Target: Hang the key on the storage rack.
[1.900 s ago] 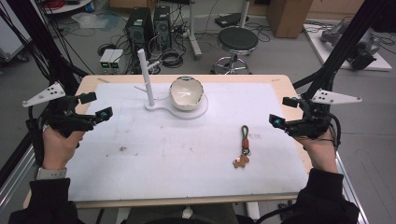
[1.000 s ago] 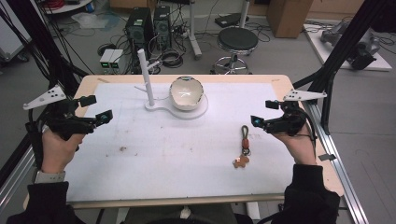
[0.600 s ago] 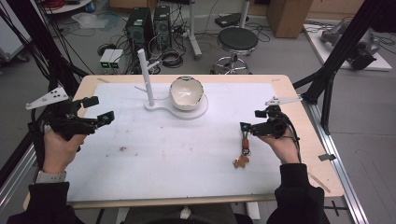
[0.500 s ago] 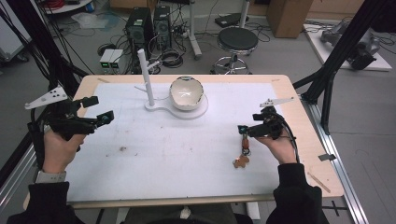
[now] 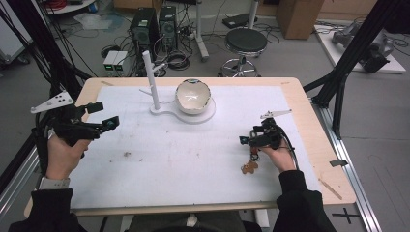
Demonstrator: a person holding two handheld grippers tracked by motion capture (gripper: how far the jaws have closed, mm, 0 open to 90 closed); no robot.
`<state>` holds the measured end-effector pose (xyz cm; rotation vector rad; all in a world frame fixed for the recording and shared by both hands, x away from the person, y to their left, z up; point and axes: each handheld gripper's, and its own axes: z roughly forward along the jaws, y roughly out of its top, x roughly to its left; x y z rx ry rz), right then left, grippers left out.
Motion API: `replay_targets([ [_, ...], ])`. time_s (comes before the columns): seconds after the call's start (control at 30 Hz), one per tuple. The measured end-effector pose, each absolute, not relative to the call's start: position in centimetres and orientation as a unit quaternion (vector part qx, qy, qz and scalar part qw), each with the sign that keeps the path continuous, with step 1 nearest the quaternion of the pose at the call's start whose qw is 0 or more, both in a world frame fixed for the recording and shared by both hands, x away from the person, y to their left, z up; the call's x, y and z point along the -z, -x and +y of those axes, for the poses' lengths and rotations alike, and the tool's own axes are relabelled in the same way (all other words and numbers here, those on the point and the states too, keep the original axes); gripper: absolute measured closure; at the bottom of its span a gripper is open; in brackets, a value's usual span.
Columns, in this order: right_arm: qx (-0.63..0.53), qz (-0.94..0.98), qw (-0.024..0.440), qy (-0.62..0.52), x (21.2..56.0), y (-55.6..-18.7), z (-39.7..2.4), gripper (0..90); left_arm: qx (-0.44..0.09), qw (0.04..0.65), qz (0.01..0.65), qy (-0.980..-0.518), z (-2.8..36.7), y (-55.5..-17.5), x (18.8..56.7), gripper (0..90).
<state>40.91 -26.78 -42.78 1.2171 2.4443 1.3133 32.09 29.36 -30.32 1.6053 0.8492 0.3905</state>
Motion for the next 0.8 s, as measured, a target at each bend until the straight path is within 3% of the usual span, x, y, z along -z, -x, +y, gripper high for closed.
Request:
replay_targets([
  [0.47, -0.388, 0.825, 0.068, -0.405, 44.2, -41.2, -25.8, 5.1, -0.163, 0.594, 0.373, -0.694, 29.4, -32.3, 30.8, 1.7],
  [0.6, -0.371, 0.825, 0.105, -0.414, 44.2, -40.9, -25.7, 23.6, -0.162, 0.591, 0.374, -0.696, 29.3, -32.3, 31.0, 1.7],
  [0.63, -0.371, 0.825, 0.105, -0.414, 44.2, -40.9, -25.7, 23.6, -0.162, 0.591, 0.375, -0.696, 29.3, -32.3, 31.0, 1.7],
  [0.67, -0.369, 0.819, 0.122, -0.422, 44.2, -40.8, -25.7, 34.7, -0.162, 0.590, 0.374, -0.697, 29.3, -32.3, 31.0, 1.7],
  [0.7, -0.369, 0.819, 0.122, -0.422, 44.2, -40.8, -25.7, 34.7, -0.162, 0.590, 0.374, -0.697, 29.3, -32.3, 31.0, 1.7],
  [0.8, -0.361, 0.808, 0.149, -0.441, 44.2, -40.6, -25.9, 54.0, -0.160, 0.590, 0.373, -0.698, 29.3, -32.4, 31.0, 1.7],
])
